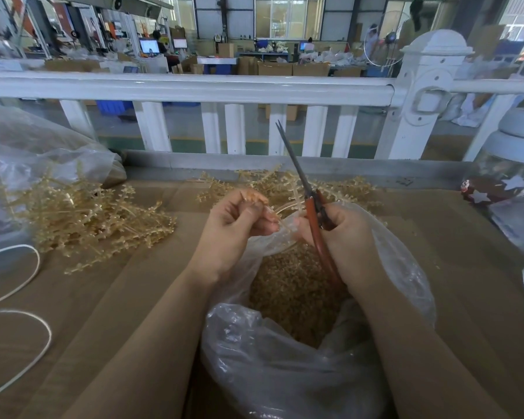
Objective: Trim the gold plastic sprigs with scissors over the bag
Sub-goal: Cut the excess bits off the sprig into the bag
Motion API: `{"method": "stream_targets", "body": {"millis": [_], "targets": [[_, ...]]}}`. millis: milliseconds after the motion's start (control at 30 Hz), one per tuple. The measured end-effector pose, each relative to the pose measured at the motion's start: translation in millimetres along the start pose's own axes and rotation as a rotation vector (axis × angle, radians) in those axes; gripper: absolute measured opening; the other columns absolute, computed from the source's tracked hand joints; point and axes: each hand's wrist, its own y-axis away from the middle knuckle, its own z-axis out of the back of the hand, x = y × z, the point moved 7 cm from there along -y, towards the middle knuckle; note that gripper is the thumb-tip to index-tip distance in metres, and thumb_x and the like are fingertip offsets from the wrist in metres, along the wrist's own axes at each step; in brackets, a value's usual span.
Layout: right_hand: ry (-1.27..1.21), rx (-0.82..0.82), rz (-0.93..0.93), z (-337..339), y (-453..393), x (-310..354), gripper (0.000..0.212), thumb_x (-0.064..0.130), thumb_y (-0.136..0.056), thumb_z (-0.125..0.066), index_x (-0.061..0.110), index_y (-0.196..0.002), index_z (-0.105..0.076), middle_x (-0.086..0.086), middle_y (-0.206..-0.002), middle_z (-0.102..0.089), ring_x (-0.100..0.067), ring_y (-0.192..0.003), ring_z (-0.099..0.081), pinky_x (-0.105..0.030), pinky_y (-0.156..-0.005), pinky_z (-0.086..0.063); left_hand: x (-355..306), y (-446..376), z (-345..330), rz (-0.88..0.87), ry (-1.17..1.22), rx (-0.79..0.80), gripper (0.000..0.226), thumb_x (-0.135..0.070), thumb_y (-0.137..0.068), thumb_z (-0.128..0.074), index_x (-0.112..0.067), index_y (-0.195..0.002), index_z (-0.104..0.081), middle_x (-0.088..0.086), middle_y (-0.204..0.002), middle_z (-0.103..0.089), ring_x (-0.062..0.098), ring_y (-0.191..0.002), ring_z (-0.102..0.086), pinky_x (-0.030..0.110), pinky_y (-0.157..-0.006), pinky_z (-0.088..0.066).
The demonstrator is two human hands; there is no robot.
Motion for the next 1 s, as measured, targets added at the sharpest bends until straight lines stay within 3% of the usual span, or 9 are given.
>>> {"method": "stream_targets", "body": {"millis": [133,333,500,633,733,800,867,933,1000], "targets": [[-0.026,0.023,0.02,-1,1,4,0.015,0.024,-0.086,-0.079,0.03,-0.076,-0.069,0.02,-0.07,-0.071,0.001,-0.066,-0.068,-0.008,-0.051,-0.048,2,0,0,0.029,0.04,0.025,0.016,-0.001,-0.098,-0.05,-0.007,-0.092,-0.063,0.008,-0.076,-0.07,0.02,-0.068,-0.067,0.03,-0.072,-0.056],[-0.081,0.005,0.048,3,3,9,0.02,0.019,-0.089,-0.075,0.035,-0.08,-0.067,0.023,-0.074,-0.071,0.006,-0.07,-0.067,-0.005,-0.054,-0.046,6,-2,4,0.101,0.112,0.051,0.01,-0.018,-0.087,-0.061,-0.009,-0.083,-0.063,0.008,-0.081,-0.068,0.017,-0.065,-0.06,0.026,-0.062,-0.05],[-0.063,-0.017,0.072,6,4,11,0.019,0.022,-0.091,-0.073,0.031,-0.075,-0.067,0.012,-0.076,-0.072,-0.002,-0.069,-0.067,-0.008,-0.056,-0.049,9,-1,1,0.136,0.115,0.121,0.015,-0.025,-0.084,-0.066,-0.011,-0.084,-0.069,0.01,-0.085,-0.068,0.014,-0.063,-0.056,0.023,-0.057,-0.043],[-0.067,-0.025,0.08,8,4,13,0.022,0.02,-0.089,-0.075,0.032,-0.072,-0.068,0.011,-0.072,-0.071,-0.001,-0.065,-0.066,-0.008,-0.055,-0.048,7,1,-4,0.172,0.141,0.196,0.051,-0.056,-0.075,-0.074,-0.01,-0.095,-0.067,0.004,-0.083,-0.069,0.012,-0.064,-0.055,0.021,-0.056,-0.044],[-0.079,0.001,0.101,7,5,18,0.031,0.018,-0.087,-0.076,0.043,-0.069,-0.071,0.009,-0.072,-0.071,0.001,-0.063,-0.065,-0.009,-0.055,-0.049,6,2,-4,0.188,0.107,0.221,0.062,-0.07,-0.067,-0.074,-0.014,-0.091,-0.07,0.003,-0.08,-0.068,0.01,-0.06,-0.052,0.019,-0.054,-0.042],[-0.054,0.02,0.129,5,6,22,0.041,0.017,-0.087,-0.076,0.054,-0.069,-0.07,0.01,-0.074,-0.07,0.002,-0.063,-0.065,-0.008,-0.055,-0.048,8,2,-3,0.213,0.091,0.244,0.06,-0.067,-0.063,-0.079,-0.013,-0.089,-0.071,0.004,-0.077,-0.063,0.01,-0.057,-0.048,0.018,-0.051,-0.038],[-0.032,0.023,0.133,5,6,22,0.039,0.018,-0.086,-0.077,0.052,-0.069,-0.07,0.01,-0.076,-0.071,0.0,-0.065,-0.065,-0.008,-0.056,-0.049,10,3,-5,0.248,0.068,0.31,0.052,-0.057,-0.066,-0.083,-0.012,-0.088,-0.07,0.004,-0.074,-0.063,0.009,-0.054,-0.045,0.017,-0.048,-0.036],[-0.037,0.014,0.132,6,6,22,0.033,0.017,-0.085,-0.078,0.046,-0.069,-0.071,0.009,-0.075,-0.071,-0.003,-0.065,-0.066,-0.009,-0.057,-0.049,12,6,-8,0.29,0.048,0.387,0.03,-0.037,-0.075,-0.08,-0.011,-0.088,-0.071,0.004,-0.072,-0.066,0.007,-0.051,-0.045,0.015,-0.046,-0.033],[-0.047,0.015,0.135,7,7,22,0.033,0.02,-0.083,-0.078,0.05,-0.073,-0.071,0.009,-0.076,-0.072,-0.004,-0.066,-0.066,-0.01,-0.057,-0.05,14,8,-11,0.323,0.008,0.435,0.014,-0.02,-0.08,-0.076,-0.01,-0.089,-0.073,0.004,-0.073,-0.069,0.007,-0.051,-0.048,0.014,-0.045,-0.034]]}}
